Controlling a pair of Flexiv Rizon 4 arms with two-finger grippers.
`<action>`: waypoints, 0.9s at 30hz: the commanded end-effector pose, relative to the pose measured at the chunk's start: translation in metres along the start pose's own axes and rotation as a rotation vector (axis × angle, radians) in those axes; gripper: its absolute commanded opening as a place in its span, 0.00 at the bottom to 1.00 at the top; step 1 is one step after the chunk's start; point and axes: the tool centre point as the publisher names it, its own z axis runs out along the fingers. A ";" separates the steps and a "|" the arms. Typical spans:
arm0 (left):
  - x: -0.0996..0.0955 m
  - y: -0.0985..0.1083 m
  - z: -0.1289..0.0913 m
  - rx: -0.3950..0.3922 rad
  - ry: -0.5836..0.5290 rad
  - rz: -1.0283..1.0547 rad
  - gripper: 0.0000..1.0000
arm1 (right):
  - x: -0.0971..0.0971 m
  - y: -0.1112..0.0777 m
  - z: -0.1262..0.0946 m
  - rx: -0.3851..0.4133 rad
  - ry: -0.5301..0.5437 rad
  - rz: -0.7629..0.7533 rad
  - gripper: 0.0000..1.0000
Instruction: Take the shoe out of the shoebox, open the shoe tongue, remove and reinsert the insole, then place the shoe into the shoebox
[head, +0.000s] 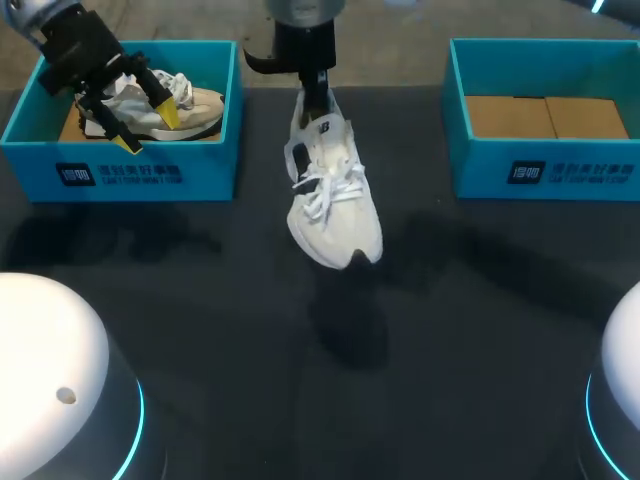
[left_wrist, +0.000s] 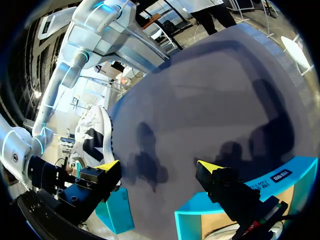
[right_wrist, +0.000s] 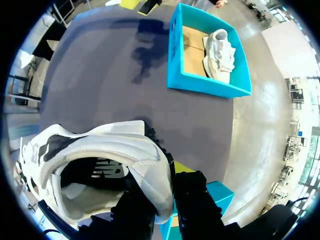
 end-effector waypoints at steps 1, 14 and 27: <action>0.000 0.000 0.000 0.000 0.002 0.000 1.00 | 0.001 -0.002 -0.001 -0.003 0.000 -0.001 0.00; 0.000 0.000 0.000 0.000 0.002 0.000 1.00 | 0.001 -0.002 -0.001 -0.003 0.000 -0.001 0.00; 0.000 0.000 0.000 0.000 0.002 0.000 1.00 | -0.023 -0.017 -0.004 -0.012 -0.031 0.011 0.00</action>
